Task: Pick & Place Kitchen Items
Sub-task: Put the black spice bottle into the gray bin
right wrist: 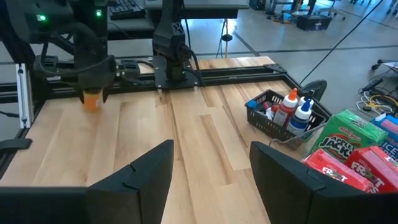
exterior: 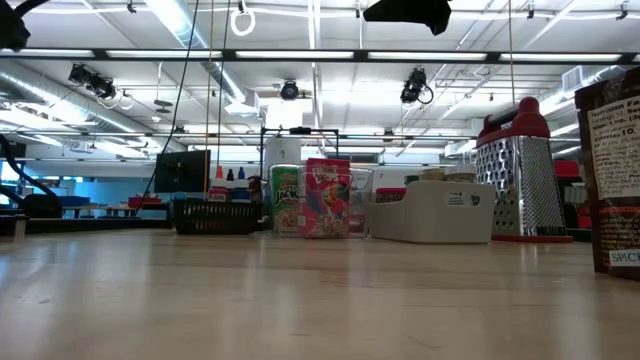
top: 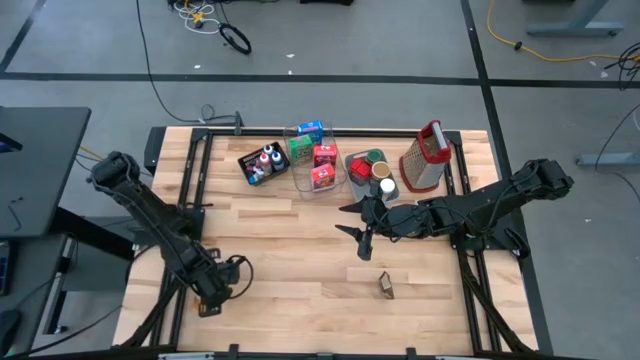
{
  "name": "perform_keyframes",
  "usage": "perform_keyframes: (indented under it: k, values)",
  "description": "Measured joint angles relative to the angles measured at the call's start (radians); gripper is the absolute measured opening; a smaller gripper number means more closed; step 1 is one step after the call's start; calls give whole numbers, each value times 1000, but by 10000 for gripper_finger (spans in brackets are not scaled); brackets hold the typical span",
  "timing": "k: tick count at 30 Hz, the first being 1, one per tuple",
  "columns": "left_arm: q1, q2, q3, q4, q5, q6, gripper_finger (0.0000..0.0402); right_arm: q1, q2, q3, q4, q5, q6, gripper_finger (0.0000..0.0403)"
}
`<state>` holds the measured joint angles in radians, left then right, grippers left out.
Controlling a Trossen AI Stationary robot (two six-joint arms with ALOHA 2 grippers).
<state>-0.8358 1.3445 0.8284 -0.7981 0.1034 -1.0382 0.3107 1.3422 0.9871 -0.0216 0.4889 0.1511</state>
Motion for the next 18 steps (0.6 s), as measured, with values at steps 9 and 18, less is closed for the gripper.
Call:
perform_keyframes:
  k: [9,18]
  values:
    - [4,0,0,-36,-14,-107,190,0,0,0,0,0,-3,221]
    - [4,-1,1,-34,-104,-150,198,0,0,0,0,0,-4,221]
